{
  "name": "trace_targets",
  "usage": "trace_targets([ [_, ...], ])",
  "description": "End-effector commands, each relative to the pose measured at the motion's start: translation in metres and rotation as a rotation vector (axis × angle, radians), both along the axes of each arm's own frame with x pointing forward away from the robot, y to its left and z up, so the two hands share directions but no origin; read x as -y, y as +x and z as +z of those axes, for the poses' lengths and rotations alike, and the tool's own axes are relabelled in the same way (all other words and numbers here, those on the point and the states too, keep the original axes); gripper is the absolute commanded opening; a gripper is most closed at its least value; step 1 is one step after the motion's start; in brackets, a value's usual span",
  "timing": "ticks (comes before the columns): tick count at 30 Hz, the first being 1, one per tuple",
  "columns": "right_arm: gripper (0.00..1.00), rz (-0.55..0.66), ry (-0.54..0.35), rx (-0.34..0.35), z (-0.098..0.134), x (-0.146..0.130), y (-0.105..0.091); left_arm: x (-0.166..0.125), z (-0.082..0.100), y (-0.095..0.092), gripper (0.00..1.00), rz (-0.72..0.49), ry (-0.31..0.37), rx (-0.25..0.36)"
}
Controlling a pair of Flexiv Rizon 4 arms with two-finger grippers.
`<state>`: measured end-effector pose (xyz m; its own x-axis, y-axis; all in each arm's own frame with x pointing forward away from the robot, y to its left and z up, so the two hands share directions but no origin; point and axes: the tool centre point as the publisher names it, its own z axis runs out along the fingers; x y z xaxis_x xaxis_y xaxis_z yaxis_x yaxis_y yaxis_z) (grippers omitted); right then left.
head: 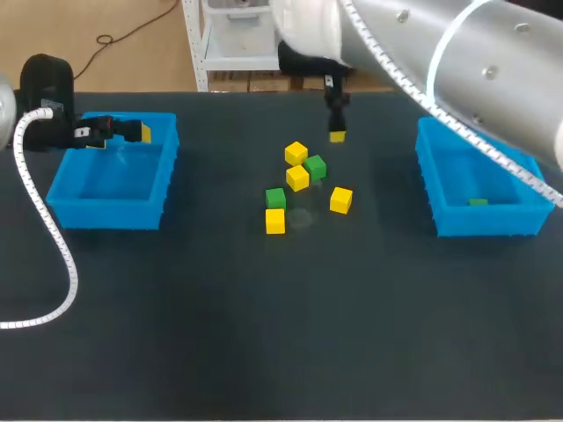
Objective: Put the green cubes in the right bin and the yellow cubes in the left bin.
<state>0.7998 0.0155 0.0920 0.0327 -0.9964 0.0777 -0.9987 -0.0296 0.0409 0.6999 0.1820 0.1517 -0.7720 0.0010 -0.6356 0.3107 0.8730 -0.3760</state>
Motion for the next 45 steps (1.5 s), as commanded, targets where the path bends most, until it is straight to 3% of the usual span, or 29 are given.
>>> trace_targets([
  [1,1.0,0.04,-0.055,-0.014,-0.013,-0.011,0.0,-0.002,-0.002,0.0,1.0,-0.006,-0.01,0.007],
  [12,1.0,0.017,-0.058,-0.029,-0.052,-0.024,-0.003,-0.002,-0.002,0.0,1.0,-0.006,-0.01,0.007],
  [22,1.0,-0.021,-0.005,-0.033,-0.062,-0.034,-0.005,-0.002,-0.002,0.0,1.0,-0.006,-0.01,0.007],
  [45,1.0,-0.034,-0.019,-0.066,-0.086,-0.032,-0.014,-0.002,-0.002,0.0,1.0,-0.006,-0.01,0.007],
])
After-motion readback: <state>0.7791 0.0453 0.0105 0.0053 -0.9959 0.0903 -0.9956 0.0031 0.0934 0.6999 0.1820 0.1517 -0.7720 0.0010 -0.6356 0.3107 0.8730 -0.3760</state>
